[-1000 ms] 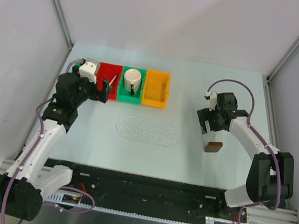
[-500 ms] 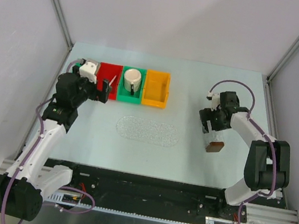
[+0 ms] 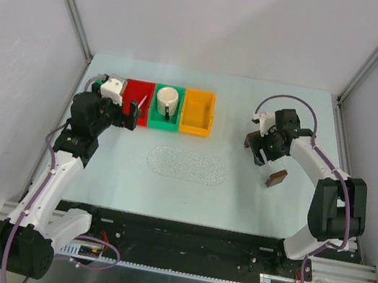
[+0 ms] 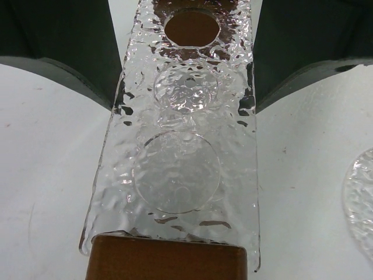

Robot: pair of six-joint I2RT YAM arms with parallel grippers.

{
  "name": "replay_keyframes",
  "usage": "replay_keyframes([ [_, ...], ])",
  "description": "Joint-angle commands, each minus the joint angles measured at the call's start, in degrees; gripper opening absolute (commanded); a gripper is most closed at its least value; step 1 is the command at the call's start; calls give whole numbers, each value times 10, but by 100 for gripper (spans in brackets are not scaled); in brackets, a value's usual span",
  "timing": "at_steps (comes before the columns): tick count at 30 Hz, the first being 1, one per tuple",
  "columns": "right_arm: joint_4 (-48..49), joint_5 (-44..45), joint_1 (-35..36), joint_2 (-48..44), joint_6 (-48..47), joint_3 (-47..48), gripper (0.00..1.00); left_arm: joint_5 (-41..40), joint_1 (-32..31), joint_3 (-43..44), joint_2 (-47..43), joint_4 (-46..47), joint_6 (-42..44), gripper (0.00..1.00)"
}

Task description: Prepare toiletry sets of a toothbrush and toothpaste on the tray

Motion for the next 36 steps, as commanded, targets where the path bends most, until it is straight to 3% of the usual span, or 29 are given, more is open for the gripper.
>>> replay_keyframes([
  [1, -5, -31, 15, -47, -56, 50, 46, 12, 4, 11, -2, 7, 36, 100],
  [13, 4, -160, 152, -68, -172, 82, 40, -1, 4, 22, 10, 7, 40, 100],
  [23, 16, -186, 271, -4, -308, 109, 29, -22, 7, 30, 16, 7, 51, 100],
  [36, -46, -204, 298, 121, -338, 215, 27, -22, 14, 17, 6, 7, 53, 100],
])
